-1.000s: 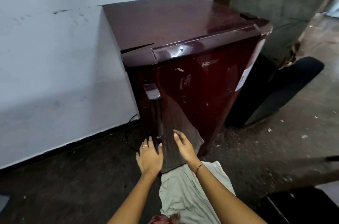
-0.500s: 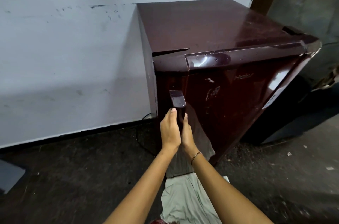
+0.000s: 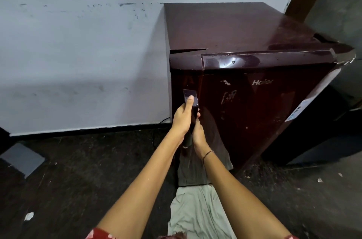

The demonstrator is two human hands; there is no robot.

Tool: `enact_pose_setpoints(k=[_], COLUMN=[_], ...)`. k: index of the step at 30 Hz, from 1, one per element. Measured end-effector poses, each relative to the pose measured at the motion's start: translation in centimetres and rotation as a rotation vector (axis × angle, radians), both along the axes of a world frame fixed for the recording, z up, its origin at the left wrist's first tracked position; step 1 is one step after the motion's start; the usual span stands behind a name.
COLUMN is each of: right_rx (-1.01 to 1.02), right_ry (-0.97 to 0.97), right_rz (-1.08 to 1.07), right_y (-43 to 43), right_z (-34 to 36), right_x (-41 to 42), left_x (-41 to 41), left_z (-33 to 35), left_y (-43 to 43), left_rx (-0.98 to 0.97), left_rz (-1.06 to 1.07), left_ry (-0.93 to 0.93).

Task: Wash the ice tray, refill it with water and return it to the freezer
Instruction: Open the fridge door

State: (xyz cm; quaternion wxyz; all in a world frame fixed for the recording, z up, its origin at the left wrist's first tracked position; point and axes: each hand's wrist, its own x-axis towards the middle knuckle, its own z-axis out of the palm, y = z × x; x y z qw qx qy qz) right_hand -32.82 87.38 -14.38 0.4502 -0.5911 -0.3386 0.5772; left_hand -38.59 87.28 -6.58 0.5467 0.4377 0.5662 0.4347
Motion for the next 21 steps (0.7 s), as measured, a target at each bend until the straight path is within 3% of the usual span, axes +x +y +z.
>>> enact_pose_setpoints(k=[7, 12, 14, 17, 21], right_rx=[0.015, 0.004, 0.035, 0.170, 0.556], right_ry=[0.027, -0.027, -0.025, -0.020, -0.235], right_rz=[-0.082, -0.099, -0.141, -0.215, -0.337], right_y=[-5.7, -9.3, -10.9, -13.4, -15.3], right_z=[-0.5, -1.1, -1.1, 0.0, 3.4], right_x=[1.8, 3.5, 4.2, 5.6, 7.1], left_x=[2.7, 4.3, 4.0, 4.1, 4.7], left_z=[-1.2, -1.2, -1.1, -1.2, -1.3], left_y=[-5.9, -10.0, -11.0, -12.2, -14.1], left_rx=[0.005, 0.179, 0.288, 0.368, 0.430], left_rz=[0.118, 0.486, 0.470, 0.294, 0.303], left_ry=[-0.040, 0.326, 0.332, 0.203, 0.303])
